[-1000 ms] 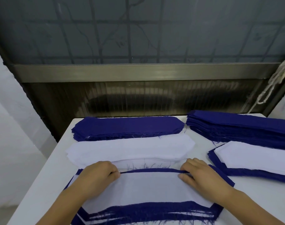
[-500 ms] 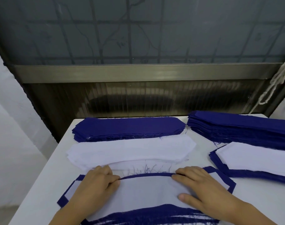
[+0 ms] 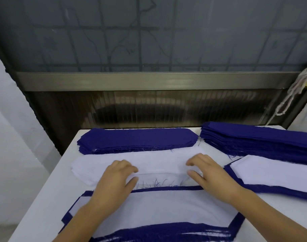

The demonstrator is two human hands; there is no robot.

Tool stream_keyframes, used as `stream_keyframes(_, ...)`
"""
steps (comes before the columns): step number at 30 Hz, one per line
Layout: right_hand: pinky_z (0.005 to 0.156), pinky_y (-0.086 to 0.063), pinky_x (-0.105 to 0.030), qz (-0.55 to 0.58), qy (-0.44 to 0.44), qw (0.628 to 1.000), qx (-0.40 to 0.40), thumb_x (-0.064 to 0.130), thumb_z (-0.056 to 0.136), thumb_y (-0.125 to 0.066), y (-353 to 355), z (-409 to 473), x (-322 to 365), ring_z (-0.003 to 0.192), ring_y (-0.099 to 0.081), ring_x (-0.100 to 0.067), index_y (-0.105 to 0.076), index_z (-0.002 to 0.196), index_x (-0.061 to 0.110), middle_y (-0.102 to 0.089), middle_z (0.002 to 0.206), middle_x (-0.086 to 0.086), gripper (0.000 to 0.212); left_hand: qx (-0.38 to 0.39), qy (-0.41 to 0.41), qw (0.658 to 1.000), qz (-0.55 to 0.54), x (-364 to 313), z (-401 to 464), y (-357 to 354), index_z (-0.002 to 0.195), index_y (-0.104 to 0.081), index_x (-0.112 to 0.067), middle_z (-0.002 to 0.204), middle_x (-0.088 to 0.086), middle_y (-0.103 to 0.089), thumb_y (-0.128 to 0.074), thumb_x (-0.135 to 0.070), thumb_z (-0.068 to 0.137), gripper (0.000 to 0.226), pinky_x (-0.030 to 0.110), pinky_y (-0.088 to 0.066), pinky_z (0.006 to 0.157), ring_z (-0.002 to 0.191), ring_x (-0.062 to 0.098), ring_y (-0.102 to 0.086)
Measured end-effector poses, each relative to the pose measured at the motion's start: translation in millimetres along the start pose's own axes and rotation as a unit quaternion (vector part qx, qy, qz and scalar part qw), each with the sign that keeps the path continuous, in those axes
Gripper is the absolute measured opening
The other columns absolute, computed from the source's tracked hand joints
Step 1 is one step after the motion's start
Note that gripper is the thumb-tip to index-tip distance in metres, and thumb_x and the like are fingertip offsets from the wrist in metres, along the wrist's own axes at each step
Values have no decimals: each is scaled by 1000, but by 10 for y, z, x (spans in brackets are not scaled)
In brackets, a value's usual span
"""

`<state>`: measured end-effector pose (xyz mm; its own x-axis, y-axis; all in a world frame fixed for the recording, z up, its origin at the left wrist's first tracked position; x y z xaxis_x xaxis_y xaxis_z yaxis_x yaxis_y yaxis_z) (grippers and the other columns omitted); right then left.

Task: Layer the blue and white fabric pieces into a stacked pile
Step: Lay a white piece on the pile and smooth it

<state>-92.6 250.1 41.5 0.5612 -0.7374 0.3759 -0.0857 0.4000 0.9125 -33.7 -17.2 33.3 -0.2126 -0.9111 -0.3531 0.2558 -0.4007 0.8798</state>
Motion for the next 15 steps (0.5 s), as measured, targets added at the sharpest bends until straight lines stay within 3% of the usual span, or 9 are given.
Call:
stream_keyframes(4, 89, -35, -17, -31, -10, 999, 14, 43, 96, -51, -146, 513, -9, 100, -41, -4, -51, 117, 30, -43, 107, 17, 24, 38, -11, 998, -48, -299, 515, -222, 121, -61, -29, 118, -16, -54, -55, -34, 95, 27, 15, -37, 95, 110, 3, -46)
stream_keyframes(10, 81, -28, -18, -31, -22, 998, 48, 42, 96, -52, -345, 646, -176, 87, -42, -6, -52, 93, 32, -47, 91, 17, 10, 123, 33, 984, -123, -230, 705, -531, 112, -63, -26, 106, -14, -53, -65, -36, 89, 25, 27, -44, 97, 105, 6, -49)
stream_keyframes(15, 87, -39, -26, -25, -50, 996, 63, 35, 102, -43, -364, 755, -233, 92, -49, -14, -62, 101, 18, -58, 99, 3, 25, 123, 41, 987, -97, -224, 778, -601, 107, -63, -30, 97, -14, -52, -68, -49, 82, 32, 23, -46, 82, 94, 5, -49)
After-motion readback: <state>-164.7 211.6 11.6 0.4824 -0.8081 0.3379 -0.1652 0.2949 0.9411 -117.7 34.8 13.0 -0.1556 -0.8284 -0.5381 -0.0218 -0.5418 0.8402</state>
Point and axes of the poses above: each hand's wrist, its own z-axis towards the middle knuckle, its own y-axis out of the back of the hand, x = y × z, the point moved 6 cm from there along z, towards the middle knuckle
